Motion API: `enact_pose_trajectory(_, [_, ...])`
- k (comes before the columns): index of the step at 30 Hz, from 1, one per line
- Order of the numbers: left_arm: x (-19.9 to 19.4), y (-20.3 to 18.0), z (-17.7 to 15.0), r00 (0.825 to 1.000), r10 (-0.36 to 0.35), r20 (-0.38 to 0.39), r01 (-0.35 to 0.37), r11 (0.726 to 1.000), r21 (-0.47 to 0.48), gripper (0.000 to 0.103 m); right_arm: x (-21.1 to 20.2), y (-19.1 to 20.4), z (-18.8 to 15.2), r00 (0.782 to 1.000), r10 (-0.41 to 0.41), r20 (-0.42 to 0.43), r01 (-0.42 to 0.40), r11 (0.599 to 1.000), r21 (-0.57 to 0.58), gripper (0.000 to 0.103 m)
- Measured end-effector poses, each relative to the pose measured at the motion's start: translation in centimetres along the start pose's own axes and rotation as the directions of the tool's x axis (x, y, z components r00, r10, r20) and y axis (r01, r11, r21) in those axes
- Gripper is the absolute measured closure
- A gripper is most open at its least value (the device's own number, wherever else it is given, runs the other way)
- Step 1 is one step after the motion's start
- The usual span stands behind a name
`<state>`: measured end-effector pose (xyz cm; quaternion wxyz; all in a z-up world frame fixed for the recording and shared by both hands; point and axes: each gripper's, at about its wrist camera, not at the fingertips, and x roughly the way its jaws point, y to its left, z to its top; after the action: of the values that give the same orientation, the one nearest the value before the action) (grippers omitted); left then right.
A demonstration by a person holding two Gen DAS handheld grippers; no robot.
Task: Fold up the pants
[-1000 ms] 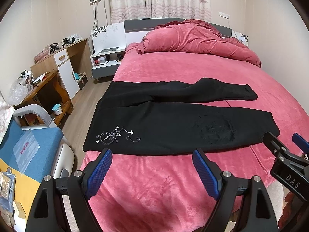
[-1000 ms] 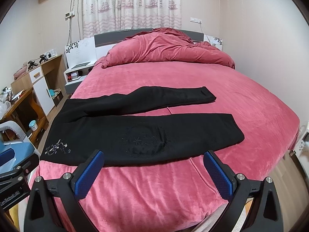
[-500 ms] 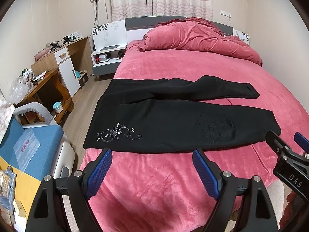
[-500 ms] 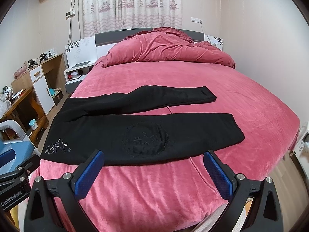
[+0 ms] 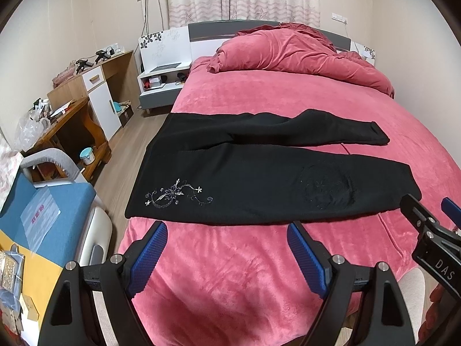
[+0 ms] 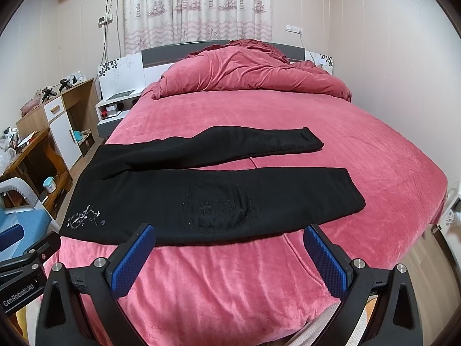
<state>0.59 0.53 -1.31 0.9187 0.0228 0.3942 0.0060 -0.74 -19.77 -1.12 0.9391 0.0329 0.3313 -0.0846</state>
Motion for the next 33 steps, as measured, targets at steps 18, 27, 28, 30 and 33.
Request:
enact_pose_trajectory(18, [0.9,-0.3,-0.1,0.999,-0.021,-0.037,0.022,1.000,0.005,0.016,0.5,0.0,-0.2,1.000,-0.002,-0.020,0.002,1.000,-0.005,0.000])
enact_pose_trajectory(27, [3.5,1.1,-0.4,0.985,-0.103,-0.141,0.093,0.993,-0.078,0.016,1.8,-0.4,-0.8,0.999,-0.002,-0.050,0.002,1.000,-0.004,0.000])
enact_pose_trajectory(28, [4.0,1.5,-0.6,0.977,-0.147,-0.157,0.132,0.986,-0.105,0.016,2.1,-0.5,-0.9,0.998,-0.003,-0.058,0.003,1.000,-0.003,0.000])
enact_pose_trajectory(30, [5.0,2.4,-0.7,0.950,-0.249,-0.186,0.216,0.959,-0.182,0.016,2.6,-0.8,-1.0,0.998,-0.005,-0.069,0.005,1.000,0.001,0.000])
enact_pose_trajectory(33, [7.4,3.3,-1.2,0.886,-0.373,-0.276,0.293,0.911,-0.289,0.016,3.6,-1.6,-1.4,0.996,-0.018,-0.085,0.019,1.000,0.008,0.000])
